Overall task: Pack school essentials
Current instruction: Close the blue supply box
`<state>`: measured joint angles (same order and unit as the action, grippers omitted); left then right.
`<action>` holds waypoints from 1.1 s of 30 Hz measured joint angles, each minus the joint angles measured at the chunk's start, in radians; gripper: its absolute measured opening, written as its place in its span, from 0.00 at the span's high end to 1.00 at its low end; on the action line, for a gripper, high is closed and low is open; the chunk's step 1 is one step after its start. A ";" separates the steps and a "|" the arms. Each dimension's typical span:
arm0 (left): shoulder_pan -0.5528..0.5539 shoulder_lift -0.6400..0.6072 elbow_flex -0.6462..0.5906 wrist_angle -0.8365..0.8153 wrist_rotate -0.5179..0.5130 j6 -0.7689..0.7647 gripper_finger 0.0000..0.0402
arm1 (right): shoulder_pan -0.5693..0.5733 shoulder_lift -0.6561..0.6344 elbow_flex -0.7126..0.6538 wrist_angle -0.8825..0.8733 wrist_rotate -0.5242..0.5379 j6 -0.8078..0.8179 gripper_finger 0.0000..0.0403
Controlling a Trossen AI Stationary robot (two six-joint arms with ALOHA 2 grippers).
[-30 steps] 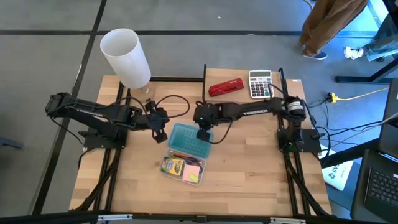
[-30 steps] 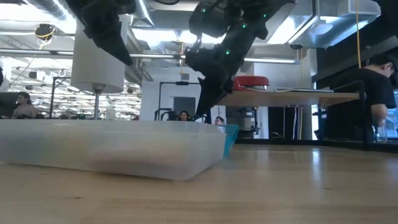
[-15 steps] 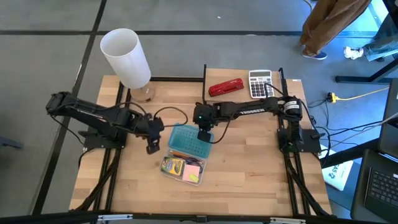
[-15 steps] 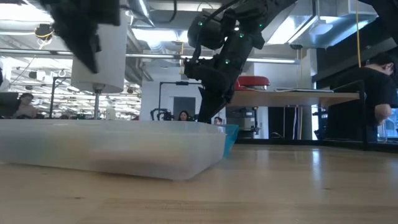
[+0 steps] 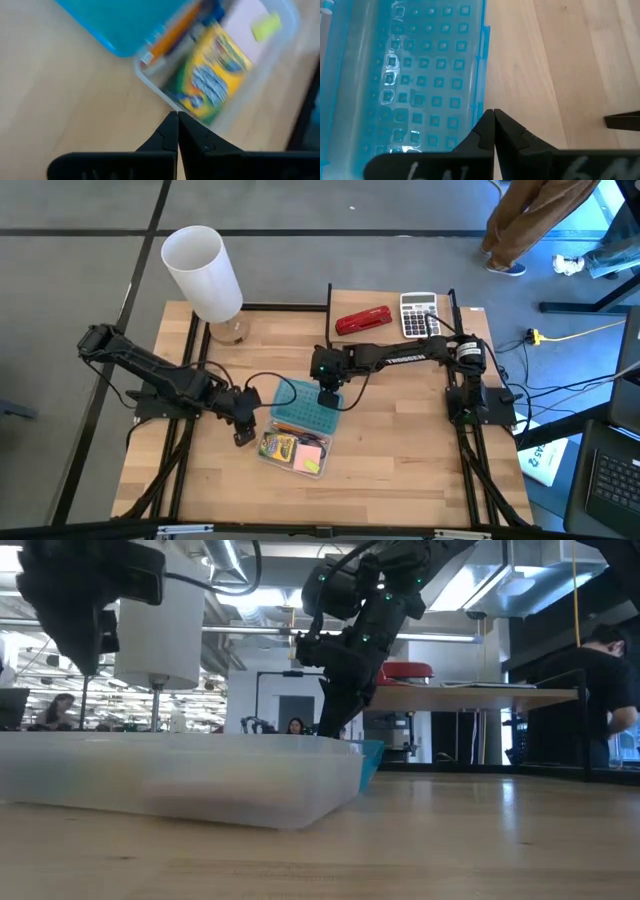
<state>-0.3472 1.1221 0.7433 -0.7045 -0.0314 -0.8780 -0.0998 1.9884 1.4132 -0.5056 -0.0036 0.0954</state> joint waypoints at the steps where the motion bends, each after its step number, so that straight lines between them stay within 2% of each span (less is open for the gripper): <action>1: 0.000 0.001 0.000 0.002 -0.031 -0.031 1.00 | 0.000 0.000 0.000 0.000 0.000 -0.001 0.99; 4: 0.002 0.023 -0.001 0.000 -0.089 -0.088 1.00 | 0.000 0.000 0.000 0.000 0.000 -0.003 0.99; 11: 0.003 0.046 0.000 0.010 -0.094 -0.056 0.99 | 0.000 0.000 0.000 0.000 -0.001 -0.003 0.99; 18: 0.041 0.046 0.000 0.010 -0.026 -0.100 0.85 | 0.000 0.000 0.000 0.000 -0.007 -0.025 0.99; 23: 0.059 0.065 0.000 0.013 -0.014 -0.205 0.77 | 0.000 0.000 0.000 0.000 -0.021 -0.026 0.99; 27: 0.061 0.123 0.000 0.011 -0.013 -0.295 0.76 | 0.000 0.000 0.000 0.000 -0.020 -0.026 0.99; 33: 0.061 0.210 0.000 0.066 -0.013 -0.293 0.76 | 0.000 -0.001 0.000 0.000 -0.019 -0.026 0.99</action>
<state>-0.2863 1.3324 0.7429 -0.6388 -0.0448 -1.1712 -0.0998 1.9877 1.4132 -0.5053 -0.0227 0.0696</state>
